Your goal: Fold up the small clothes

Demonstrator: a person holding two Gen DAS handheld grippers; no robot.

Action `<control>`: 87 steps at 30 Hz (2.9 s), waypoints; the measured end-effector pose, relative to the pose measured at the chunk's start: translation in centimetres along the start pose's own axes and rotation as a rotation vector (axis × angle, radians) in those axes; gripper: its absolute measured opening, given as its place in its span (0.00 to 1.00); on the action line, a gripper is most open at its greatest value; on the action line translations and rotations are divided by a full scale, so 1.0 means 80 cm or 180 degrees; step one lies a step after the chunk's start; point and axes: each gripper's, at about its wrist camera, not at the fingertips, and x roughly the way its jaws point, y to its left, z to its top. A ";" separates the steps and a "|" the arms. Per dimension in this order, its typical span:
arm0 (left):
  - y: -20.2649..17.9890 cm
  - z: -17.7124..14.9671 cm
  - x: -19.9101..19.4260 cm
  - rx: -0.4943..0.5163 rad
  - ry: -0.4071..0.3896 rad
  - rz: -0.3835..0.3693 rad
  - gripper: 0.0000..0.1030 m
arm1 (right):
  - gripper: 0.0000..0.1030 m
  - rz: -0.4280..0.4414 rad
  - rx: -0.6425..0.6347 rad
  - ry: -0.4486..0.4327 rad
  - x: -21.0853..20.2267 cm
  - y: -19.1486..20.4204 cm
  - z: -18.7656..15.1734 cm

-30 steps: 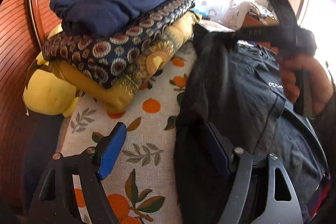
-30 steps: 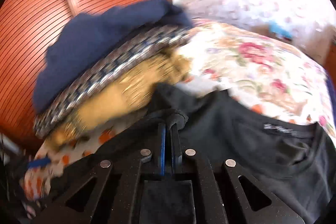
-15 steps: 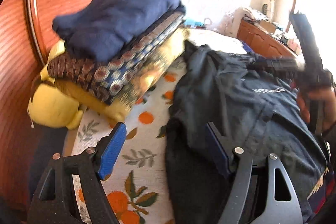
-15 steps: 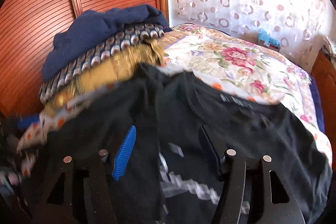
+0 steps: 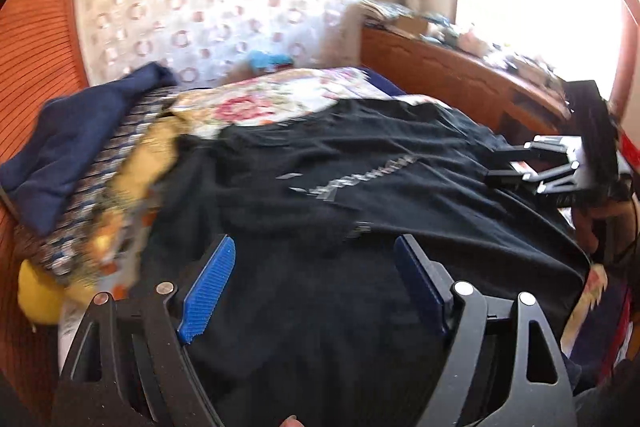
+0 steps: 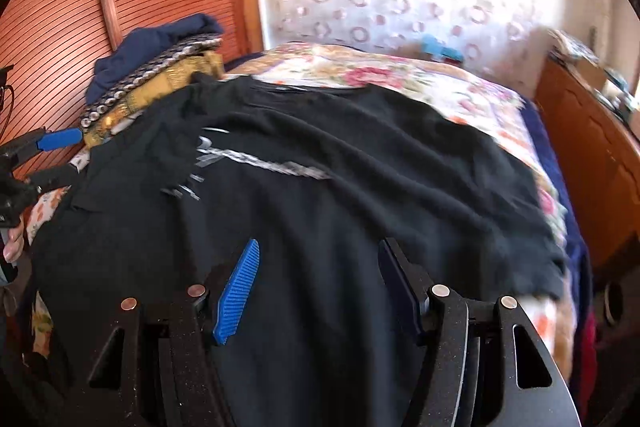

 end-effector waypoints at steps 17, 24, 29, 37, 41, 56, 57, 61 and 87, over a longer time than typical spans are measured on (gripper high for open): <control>-0.087 0.005 0.096 0.0177 0.0491 -0.0328 0.80 | 0.62 -0.0725 0.0642 0.0205 -0.001 -0.124 -0.038; -0.082 0.002 0.109 0.0025 0.0625 -0.0427 0.80 | 0.62 -0.0603 0.0932 0.0259 0.006 -0.154 -0.029; -0.092 0.000 0.110 0.0152 0.0661 -0.0314 0.81 | 0.57 -0.0419 0.1139 0.0253 0.012 -0.165 -0.023; -0.100 0.000 0.116 0.0289 0.0711 -0.0240 0.87 | 0.12 -0.0152 0.1295 0.0181 0.016 -0.173 -0.028; -0.097 0.001 0.117 0.0293 0.0716 -0.0223 0.88 | 0.06 -0.0380 0.1136 0.0036 -0.003 -0.170 -0.028; -0.101 0.000 0.118 0.0295 0.0713 -0.0213 0.88 | 0.05 -0.0090 0.0245 -0.0460 -0.056 -0.024 0.013; -0.101 0.001 0.118 0.0293 0.0713 -0.0214 0.88 | 0.05 -0.0050 0.0198 -0.0385 -0.050 -0.016 0.007; -0.102 0.000 0.118 0.0293 0.0705 -0.0203 0.88 | 0.05 -0.0042 0.0075 -0.0045 -0.031 0.007 -0.026; -0.104 0.047 -0.010 0.0075 -0.0157 -0.0380 0.88 | 0.44 -0.0402 0.1437 0.0210 0.029 -0.137 -0.041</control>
